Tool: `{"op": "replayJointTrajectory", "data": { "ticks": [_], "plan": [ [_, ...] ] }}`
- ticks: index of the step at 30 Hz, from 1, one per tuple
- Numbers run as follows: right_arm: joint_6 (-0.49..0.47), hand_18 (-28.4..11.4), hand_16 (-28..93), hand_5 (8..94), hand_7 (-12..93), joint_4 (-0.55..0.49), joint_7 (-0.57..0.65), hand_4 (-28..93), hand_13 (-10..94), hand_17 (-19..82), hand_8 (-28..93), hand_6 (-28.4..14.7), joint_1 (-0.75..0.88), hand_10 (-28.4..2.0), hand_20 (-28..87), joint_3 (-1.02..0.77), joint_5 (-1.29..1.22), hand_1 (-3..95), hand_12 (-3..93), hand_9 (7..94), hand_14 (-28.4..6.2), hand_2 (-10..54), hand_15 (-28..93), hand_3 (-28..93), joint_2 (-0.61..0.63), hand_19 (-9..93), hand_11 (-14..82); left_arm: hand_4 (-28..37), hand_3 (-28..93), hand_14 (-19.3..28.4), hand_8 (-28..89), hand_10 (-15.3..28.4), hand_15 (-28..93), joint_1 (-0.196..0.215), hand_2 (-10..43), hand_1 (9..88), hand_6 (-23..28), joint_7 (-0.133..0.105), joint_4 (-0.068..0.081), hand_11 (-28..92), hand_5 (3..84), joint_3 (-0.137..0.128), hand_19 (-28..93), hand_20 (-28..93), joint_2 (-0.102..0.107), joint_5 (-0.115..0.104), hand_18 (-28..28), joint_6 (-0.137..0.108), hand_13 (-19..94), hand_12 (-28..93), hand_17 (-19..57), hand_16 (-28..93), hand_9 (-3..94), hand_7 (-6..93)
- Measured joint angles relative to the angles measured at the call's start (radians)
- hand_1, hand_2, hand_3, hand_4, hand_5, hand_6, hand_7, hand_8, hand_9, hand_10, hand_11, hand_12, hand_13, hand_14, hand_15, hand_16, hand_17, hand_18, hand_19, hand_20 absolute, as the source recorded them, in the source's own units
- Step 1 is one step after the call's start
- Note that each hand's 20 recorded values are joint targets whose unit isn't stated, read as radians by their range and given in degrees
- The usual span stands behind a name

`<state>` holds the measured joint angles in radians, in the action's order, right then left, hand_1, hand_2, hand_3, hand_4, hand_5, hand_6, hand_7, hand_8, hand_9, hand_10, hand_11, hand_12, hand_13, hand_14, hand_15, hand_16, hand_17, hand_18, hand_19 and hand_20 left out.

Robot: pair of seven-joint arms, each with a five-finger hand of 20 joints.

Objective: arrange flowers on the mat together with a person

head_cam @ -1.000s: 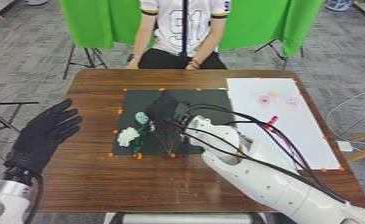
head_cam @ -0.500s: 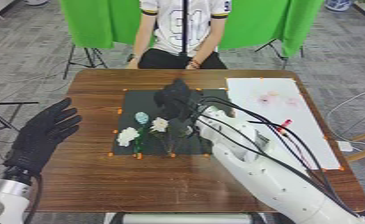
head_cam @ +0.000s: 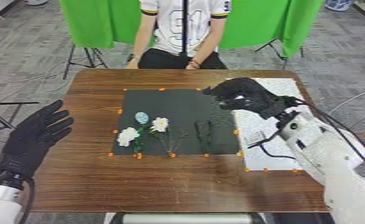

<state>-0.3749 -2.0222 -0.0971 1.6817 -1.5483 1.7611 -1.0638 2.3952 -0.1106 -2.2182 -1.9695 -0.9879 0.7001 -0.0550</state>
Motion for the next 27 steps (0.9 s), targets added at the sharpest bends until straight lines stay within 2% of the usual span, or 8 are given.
{"op": "replayJointTrajectory", "data": {
  "ticks": [4, 9, 15, 27],
  "plan": [
    [0.096, -19.3, 25, 48.8, 25, -0.025, 0.088, -23, 46, 16, -12, -2.2, 0.157, -13.7, 36, -0.172, -0.226, 26.4, 26.5, 51.2, -10.9, -1.3, 44, 84, -0.009, 53, 25.5, -24.7, 70, 15.0, -8, 12.4, 26, 0.001, -2.2, 25.9, 4.5, -0.003, 0.000, 17, 33.0, -0.003, 45, 12, 0.000, 0.000, 22.9, -0.001, 22, 20, -8.0, 4, 28.3, 15.7],
    [0.103, -19.5, 25, 48.5, 24, -0.011, 0.103, -23, 45, 16, -12, -2.4, 0.276, -13.7, 36, -0.338, -0.421, 26.4, 26.6, 50.7, -10.9, -2.2, 43, 84, -0.027, 53, 24.9, -24.7, 69, 15.0, -8, 12.4, 26, 0.002, -2.1, 25.9, 4.5, -0.009, 0.000, 18, 33.0, -0.005, 45, 12, -0.002, 0.000, 22.9, -0.001, 22, 20, -8.0, 4, 28.2, 15.6],
    [0.105, -19.5, 25, 47.2, 24, -0.007, 0.102, -23, 44, 16, -12, -2.5, 0.335, -13.9, 36, -0.327, -0.646, 25.9, 26.8, 49.7, -11.1, -2.4, 43, 84, -0.060, 53, 24.5, -24.8, 70, 15.0, -8, 12.4, 26, 0.000, -2.2, 25.9, 4.5, -0.011, 0.000, 18, 33.0, 0.001, 45, 12, -0.006, 0.000, 22.9, 0.000, 22, 20, -8.0, 4, 28.3, 15.6],
    [0.165, -19.6, 24, 45.9, 23, -0.018, 0.085, -23, 43, 15, -11, -3.1, 0.376, -14.1, 36, -0.301, -0.640, 25.1, 27.0, 48.2, -11.4, -2.8, 44, 84, -0.112, 53, 24.1, -24.7, 70, 15.0, -8, 12.5, 26, -0.001, -2.2, 25.9, 4.5, -0.007, 0.000, 17, 33.0, 0.016, 45, 12, -0.015, 0.001, 22.9, 0.001, 22, 20, -8.1, 4, 28.3, 15.5]
  ]
}}
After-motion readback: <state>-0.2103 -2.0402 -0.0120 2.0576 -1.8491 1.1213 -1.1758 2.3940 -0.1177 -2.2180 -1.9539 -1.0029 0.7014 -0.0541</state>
